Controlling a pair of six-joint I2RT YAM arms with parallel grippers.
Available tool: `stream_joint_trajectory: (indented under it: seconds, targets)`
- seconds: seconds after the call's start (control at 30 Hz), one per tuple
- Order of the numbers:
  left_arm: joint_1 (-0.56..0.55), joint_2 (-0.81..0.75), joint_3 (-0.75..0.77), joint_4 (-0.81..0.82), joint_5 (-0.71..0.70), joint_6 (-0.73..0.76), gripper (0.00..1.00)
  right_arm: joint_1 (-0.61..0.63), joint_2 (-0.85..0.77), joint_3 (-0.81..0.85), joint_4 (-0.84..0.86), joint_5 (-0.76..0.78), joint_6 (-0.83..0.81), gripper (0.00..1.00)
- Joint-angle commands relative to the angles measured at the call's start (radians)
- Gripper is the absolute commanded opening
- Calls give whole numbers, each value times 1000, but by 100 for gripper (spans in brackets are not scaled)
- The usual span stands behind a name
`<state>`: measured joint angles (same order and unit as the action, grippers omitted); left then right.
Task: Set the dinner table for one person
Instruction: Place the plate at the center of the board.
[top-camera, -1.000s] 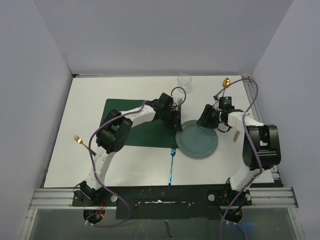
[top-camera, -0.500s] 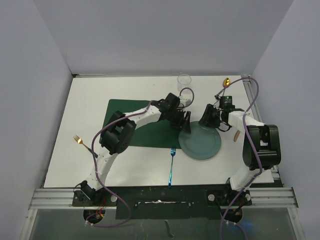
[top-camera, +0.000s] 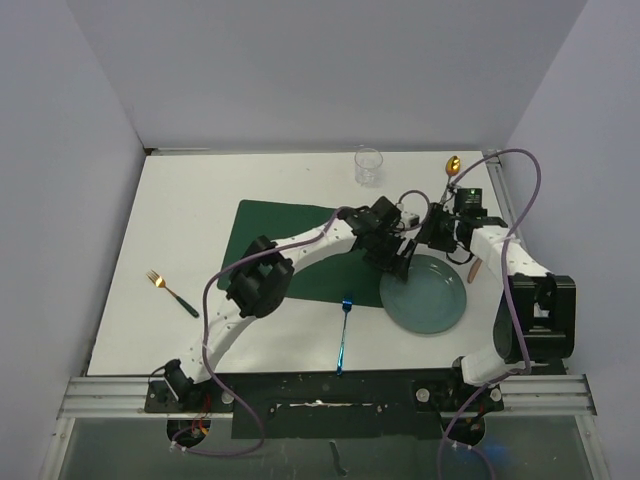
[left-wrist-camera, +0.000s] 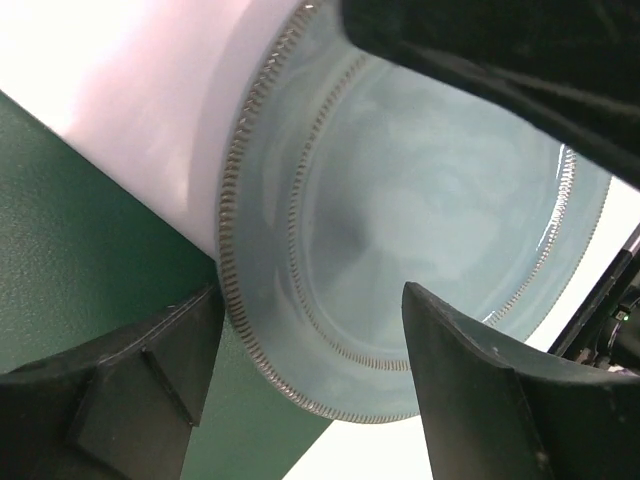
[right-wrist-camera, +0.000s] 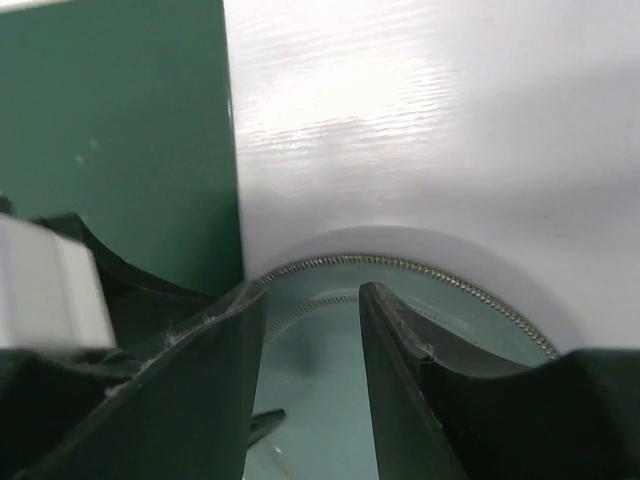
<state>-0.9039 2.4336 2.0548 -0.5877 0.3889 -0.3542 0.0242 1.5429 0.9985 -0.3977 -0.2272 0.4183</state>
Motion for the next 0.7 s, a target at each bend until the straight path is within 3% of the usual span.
stream_joint_trajectory:
  seconds: [0.0,0.17,0.47,0.67]
  targets:
    - [-121,80,140,-155,-24,57,70,-6,-75,30,30,-5,9,44]
    - [-141,68,145,-191,-157,57,70,-22,-109,14,22,-1,5,43]
    - [-147,-16,8,-256,-743,-2,71,-21,-110,-12,50,-33,25,43]
    - [-135,-78,-38,-248,-853,-41,71,-20,-110,-8,51,-37,28,43]
